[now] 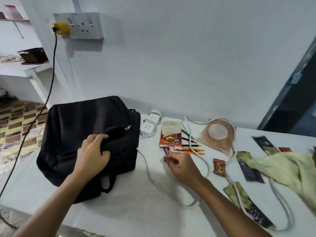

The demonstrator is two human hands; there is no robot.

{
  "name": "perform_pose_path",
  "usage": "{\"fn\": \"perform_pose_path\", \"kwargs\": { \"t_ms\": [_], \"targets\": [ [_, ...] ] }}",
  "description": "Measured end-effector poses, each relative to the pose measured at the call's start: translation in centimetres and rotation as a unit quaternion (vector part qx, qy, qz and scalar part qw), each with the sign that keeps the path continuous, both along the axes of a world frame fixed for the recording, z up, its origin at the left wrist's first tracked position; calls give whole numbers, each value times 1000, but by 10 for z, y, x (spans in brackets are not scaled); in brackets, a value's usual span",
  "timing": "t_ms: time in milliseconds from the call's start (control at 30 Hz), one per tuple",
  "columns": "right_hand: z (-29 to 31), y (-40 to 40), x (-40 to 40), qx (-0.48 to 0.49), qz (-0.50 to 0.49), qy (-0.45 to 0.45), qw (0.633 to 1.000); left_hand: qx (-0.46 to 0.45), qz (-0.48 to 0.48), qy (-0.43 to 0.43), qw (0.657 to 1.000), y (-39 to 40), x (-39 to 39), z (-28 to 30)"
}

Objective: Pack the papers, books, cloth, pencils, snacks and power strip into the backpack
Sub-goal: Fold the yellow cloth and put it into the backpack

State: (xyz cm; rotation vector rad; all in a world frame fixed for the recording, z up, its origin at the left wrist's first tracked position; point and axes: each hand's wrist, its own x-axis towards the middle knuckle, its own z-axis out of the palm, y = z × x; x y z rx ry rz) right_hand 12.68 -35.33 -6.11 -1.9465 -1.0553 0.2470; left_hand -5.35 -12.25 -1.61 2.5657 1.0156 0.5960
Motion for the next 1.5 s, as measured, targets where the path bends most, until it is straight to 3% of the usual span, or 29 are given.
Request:
{"fn": "perform_pose_path", "kwargs": {
  "t_ms": [100, 167, 400, 667, 867, 1033, 1167, 1233, 1333, 1400, 1500],
  "targets": [
    [-2, -12, 6, 2, -28, 2, 1000, 47, -51, -107, 992, -32, 19, 1],
    [-3, -17, 9, 0, -59, -30, 998, 32, -97, -132, 986, -49, 37, 0],
    [-10, -17, 28, -35, -127, -143, 981, -38, -233, -74, 969, -72, 115, -29],
    [-10, -27, 63, 5, -194, -129, 972, -81, -336, -62, 936, -83, 193, -39],
    [1, -86, 91, -5, -285, -145, 948, -85, -423, -83, 898, -135, 247, -30],
    [12, -204, 109, -83, -420, -188, 884, -91, -516, -71, 849, -219, 294, -27],
    [8, -291, 110, -263, -550, -176, 773, -97, -582, -30, 807, -292, 324, -26],
    [2, -321, 110, -329, -584, -115, 733, -116, -608, -16, 786, -332, 332, -26],
    [-1, -343, 118, -336, -585, -12, 738, -137, -638, 19, 758, -370, 339, -26],
    [5, -354, 122, -310, -575, -4, 757, -143, -641, 30, 754, -391, 342, -26],
    [33, -359, 127, -129, -546, 8, 828, -170, -636, 5, 753, -406, 343, -16]
  ]
}}
